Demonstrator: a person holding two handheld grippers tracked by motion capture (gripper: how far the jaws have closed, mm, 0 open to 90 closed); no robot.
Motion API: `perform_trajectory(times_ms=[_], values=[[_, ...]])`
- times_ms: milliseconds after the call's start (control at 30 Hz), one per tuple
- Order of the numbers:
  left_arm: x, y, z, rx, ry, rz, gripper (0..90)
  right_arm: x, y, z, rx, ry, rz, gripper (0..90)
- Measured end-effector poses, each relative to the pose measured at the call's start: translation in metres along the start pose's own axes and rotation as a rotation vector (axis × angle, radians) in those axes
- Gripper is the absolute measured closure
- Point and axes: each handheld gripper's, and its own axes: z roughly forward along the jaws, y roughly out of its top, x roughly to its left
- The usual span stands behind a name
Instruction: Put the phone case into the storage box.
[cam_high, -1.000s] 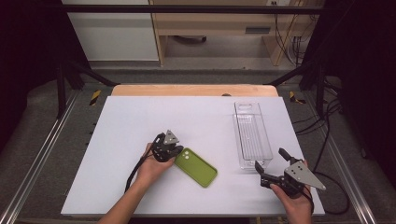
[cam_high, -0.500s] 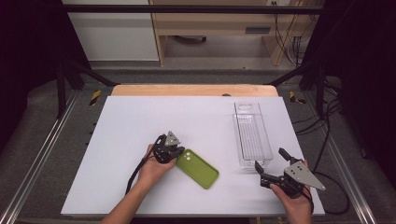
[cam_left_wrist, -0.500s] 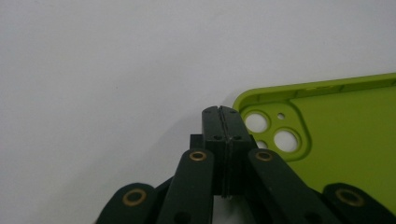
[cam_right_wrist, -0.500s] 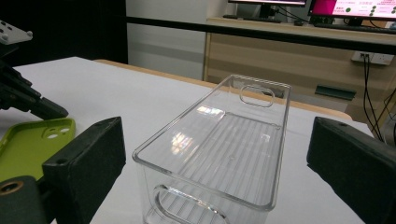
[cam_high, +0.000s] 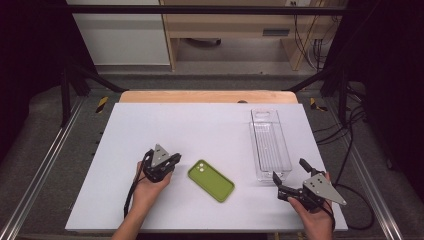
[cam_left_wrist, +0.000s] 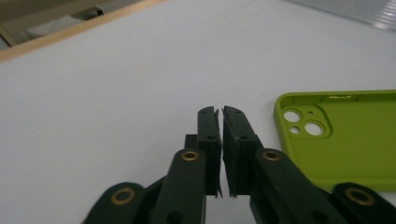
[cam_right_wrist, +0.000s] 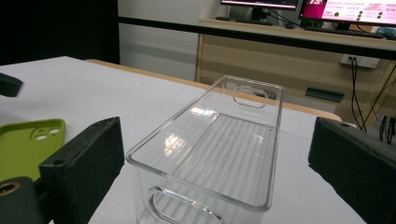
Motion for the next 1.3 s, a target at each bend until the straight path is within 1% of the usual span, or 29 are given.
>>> perform_trajectory(times_ms=[67, 100, 133, 167, 233, 300, 333, 367, 433, 467, 600, 633, 667, 700, 733, 767, 800, 867, 900, 933, 967, 1000, 1033, 1067, 1100, 1133, 1167, 1233, 1300], values=[[-0.001, -0.005, -0.013, -0.040, 0.032, 0.000, 68.4, -0.001, 0.001, -0.001, -0.007, -0.010, 0.005, 4.0], [-0.001, -0.005, -0.013, -0.040, 0.032, 0.000, 59.4, -0.001, 0.001, -0.002, -0.007, -0.013, 0.008, 4.0], [-0.002, -0.008, -0.024, -0.066, 0.078, -0.014, 51.3, -0.001, 0.001, -0.002, -0.009, -0.016, 0.011, 4.0], [-0.002, -0.008, -0.024, -0.066, 0.078, -0.014, 43.6, -0.001, 0.002, -0.002, -0.009, -0.014, 0.014, 4.0], [-0.003, -0.011, -0.043, -0.112, 0.118, -0.066, 28.3, -0.001, 0.002, -0.002, -0.002, -0.010, 0.013, 4.0], [-0.002, -0.011, -0.049, -0.123, 0.121, -0.084, 20.0, 0.000, 0.003, -0.001, 0.011, -0.003, 0.008, 4.1], [-0.002, -0.011, -0.054, -0.135, 0.125, -0.100, 20.0, 0.000, 0.003, -0.001, 0.011, -0.003, 0.008, 4.1], [-0.002, -0.012, -0.060, -0.144, 0.133, -0.117, 12.2, 0.001, 0.005, -0.001, 0.025, 0.025, 0.012, 6.1], [-0.002, -0.015, -0.068, -0.163, 0.135, -0.132, 8.8, 0.002, 0.007, -0.002, 0.033, 0.032, 0.007, 5.8], [0.000, -0.023, -0.073, -0.195, 0.139, -0.137, 6.0, 0.005, 0.012, -0.004, 0.042, 0.056, -0.007, 4.0], [0.003, -0.032, -0.072, -0.217, 0.119, -0.164, 3.6, 0.010, 0.022, -0.003, 0.048, 0.083, -0.041, 4.1], [0.004, -0.035, -0.071, -0.217, 0.116, -0.161, 3.6, 0.012, 0.025, -0.002, 0.056, 0.088, -0.046, 4.3], [0.005, -0.035, -0.070, -0.220, 0.128, -0.137, 3.2, 0.021, 0.037, 0.001, 0.067, 0.124, -0.077, 4.5], [0.005, -0.035, -0.070, -0.220, 0.128, -0.137, 3.2, 0.021, 0.037, 0.001, 0.067, 0.124, -0.077, 4.5], [0.006, -0.036, -0.071, -0.237, 0.121, -0.142, 3.2, 0.032, 0.048, 0.004, 0.078, 0.152, -0.095, 4.5], [0.006, -0.036, -0.071, -0.237, 0.121, -0.142, 3.2, 0.032, 0.048, 0.004, 0.078, 0.152, -0.095, 4.5], [0.006, -0.035, -0.074, -0.257, 0.115, -0.114, 3.2, 0.044, 0.058, 0.009, 0.086, 0.192, -0.102, 4.7], [0.007, -0.035, -0.076, -0.273, 0.119, -0.102, 3.0, 0.057, 0.067, 0.014, 0.078, 0.246, -0.096, 4.7], [0.007, -0.035, -0.078, -0.286, 0.116, -0.099, 3.0, 0.057, 0.067, 0.014, 0.078, 0.246, -0.096, 4.7], [0.009, -0.036, -0.080, -0.295, 0.111, -0.110, 2.1, 0.070, 0.075, 0.022, 0.093, 0.293, -0.114, 4.7], [0.010, -0.037, -0.079, -0.294, 0.108, -0.119, 2.1, 0.077, 0.078, 0.026, 0.107, 0.307, -0.126, 4.8], [0.010, -0.037, -0.079, -0.294, 0.108, -0.119, 2.1, 0.077, 0.078, 0.026, 0.107, 0.307, -0.126, 4.8], [0.011, -0.040, -0.078, -0.302, 0.081, -0.161, 2.1, 0.088, 0.081, 0.035, 0.135, 0.339, -0.131, 4.7], [0.011, -0.040, -0.078, -0.302, 0.081, -0.161, 2.1, 0.092, 0.081, 0.038, 0.147, 0.343, -0.130, 4.7], [0.011, -0.042, -0.076, -0.321, 0.060, -0.202, 2.1, 0.097, 0.080, 0.044, 0.165, 0.343, -0.134, 4.7], [0.011, -0.043, -0.074, -0.320, 0.051, -0.220, 2.1, 0.097, 0.080, 0.044, 0.165, 0.343, -0.134, 4.7], [0.010, -0.042, -0.073, -0.319, 0.053, -0.214, 2.3, 0.106, 0.077, 0.052, 0.199, 0.358, -0.136, 4.7], [0.009, -0.041, -0.073, -0.324, 0.050, -0.211, 2.3, 0.108, 0.075, 0.055, 0.212, 0.360, -0.142, 4.7], [0.008, -0.041, -0.073, -0.316, 0.038, -0.203, 2.2, 0.115, 0.069, 0.065, 0.267, 0.369, -0.135, 4.8]])
